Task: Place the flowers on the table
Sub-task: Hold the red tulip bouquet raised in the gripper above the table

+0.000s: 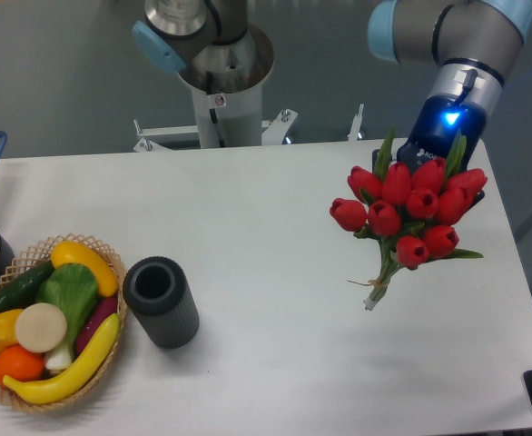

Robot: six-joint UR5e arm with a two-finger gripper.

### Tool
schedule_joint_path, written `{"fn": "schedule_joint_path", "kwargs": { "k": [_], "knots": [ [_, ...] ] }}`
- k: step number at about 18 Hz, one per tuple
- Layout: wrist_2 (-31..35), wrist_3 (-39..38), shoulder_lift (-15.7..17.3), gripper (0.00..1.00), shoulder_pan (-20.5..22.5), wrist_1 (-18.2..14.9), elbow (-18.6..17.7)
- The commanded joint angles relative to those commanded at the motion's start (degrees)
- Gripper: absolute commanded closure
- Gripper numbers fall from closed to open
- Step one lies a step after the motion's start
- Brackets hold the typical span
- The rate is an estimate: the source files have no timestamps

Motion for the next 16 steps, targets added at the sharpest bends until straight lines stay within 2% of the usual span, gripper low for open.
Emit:
{"fn": "schedule_joint_path", "kwargs": {
  "k": [9,16],
  "knots": [
    [0.3,-0.1,0.4,0.59,0.3,-0.2,-0.5],
    [12.9,-0.4,2.2,0.59,-0.4,-0.3,-0.4]
  ]
}}
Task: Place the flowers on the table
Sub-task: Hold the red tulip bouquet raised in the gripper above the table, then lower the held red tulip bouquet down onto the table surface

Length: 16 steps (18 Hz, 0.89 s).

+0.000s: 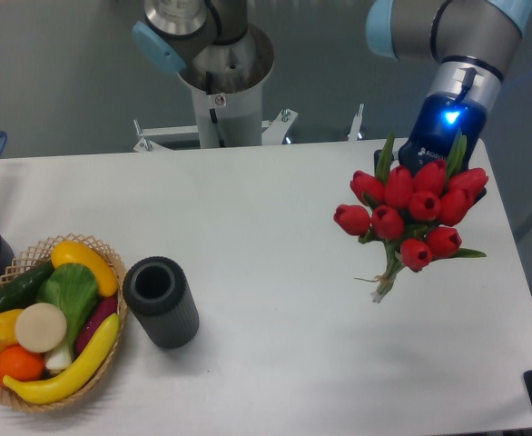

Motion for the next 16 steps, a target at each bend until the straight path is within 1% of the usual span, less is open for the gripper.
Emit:
{"fn": "schedule_joint_path", "kwargs": {
  "k": [2,3,6,7,11,14,16],
  "knots": [
    [3.2,0.1,-0.1,0.59,-0.3,0.0,-0.1],
    [5.4,0.1,-0.2,0.59,-1.0,0.0,0.3],
    [14.0,0.4,-0.4,0.59,-3.8,-0.1,0.7],
    [17.8,0.5,-0.4,0.59,-4.7,-0.1,0.6],
    [26.0,2.5,-1.1,0.59,-7.6,-0.3,-0.3],
    [32.9,4.1,-2.6,0.59,-10.2,-0.4,-0.5],
    [38.0,5.4,-4.6,0.59,-12.4,-0.3,-0.8]
  ]
}}
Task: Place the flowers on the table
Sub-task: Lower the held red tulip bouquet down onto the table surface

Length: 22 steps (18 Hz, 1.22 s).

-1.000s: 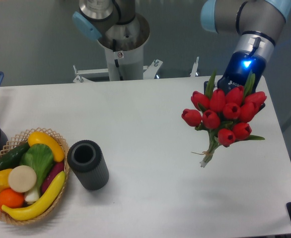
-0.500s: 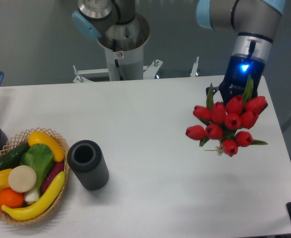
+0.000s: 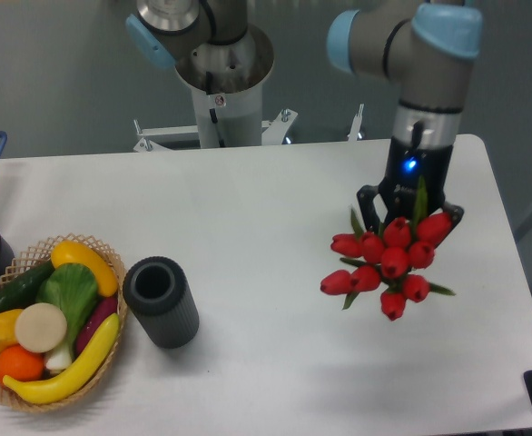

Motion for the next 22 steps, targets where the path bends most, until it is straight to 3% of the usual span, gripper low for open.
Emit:
{"fn": "schedule_joint_path", "kwargs": {
  "k": [5,17,22],
  "knots": [
    [9.2,2.5,-4.9,0.59,-4.0,0.1,1.1],
    [11.0,4.0,-13.0,0.59,-6.8,-0.1,3.7],
    [10.9,3.8,-14.0,0.59,-7.1,0.0,4.1]
  ]
}}
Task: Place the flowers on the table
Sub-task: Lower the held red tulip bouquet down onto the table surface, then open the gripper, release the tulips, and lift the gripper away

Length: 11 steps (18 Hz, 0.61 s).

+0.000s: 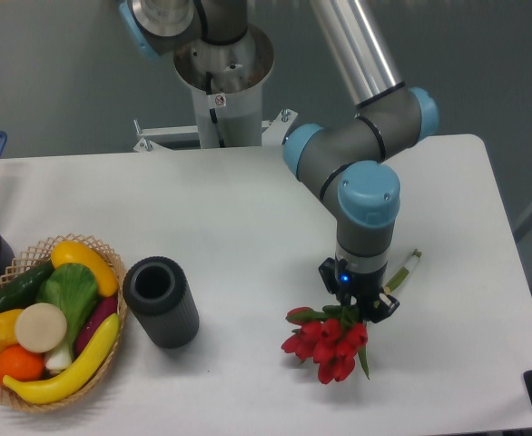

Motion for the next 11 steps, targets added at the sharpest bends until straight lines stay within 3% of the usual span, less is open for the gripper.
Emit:
{"fn": "schedule_joint_path", "kwargs": {
  "k": [4,5,6,7,9,11],
  "knots": [
    [-1.1,-0.1,0.1,0.58,-0.2,0.0,-0.4],
    [-1.4,-0.1,0.1,0.54,-0.3,0.0,-0.5],
    [-1.4,0.1,0.2,0.43,-0.3,0.0,-0.8],
    [-1.4,0.2,0.3,0.38,-0.3,0.1,-1.0],
    [-1.5,0.2,0.5,0.14,-0.3,0.3,-1.0],
    [-2.0,-0.1,0.8,0.06,-0.4,0.3,-1.0]
  ]
}}
